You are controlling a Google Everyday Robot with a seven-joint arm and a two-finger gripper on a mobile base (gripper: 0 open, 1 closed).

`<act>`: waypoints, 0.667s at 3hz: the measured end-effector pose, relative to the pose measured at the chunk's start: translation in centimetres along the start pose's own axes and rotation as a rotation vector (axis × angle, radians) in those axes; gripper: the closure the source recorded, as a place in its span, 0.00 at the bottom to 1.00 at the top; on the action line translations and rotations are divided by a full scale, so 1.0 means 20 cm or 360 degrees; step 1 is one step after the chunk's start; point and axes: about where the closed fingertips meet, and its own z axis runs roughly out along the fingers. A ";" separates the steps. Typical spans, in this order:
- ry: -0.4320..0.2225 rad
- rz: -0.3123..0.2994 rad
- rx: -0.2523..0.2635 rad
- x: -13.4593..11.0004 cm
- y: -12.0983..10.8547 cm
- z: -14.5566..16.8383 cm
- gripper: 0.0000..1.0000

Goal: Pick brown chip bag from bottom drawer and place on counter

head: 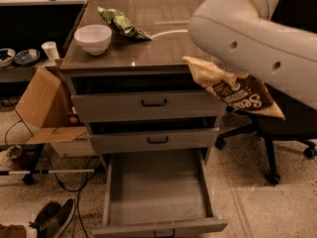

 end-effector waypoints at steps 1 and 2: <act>-0.0191 0.0070 -0.0046 -0.29 -0.04 -0.23 1.00; -0.0413 0.0113 -0.0160 -0.53 0.08 -0.58 1.00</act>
Offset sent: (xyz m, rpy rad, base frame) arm 0.0135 0.0632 0.2791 -0.0199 -0.5280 0.0359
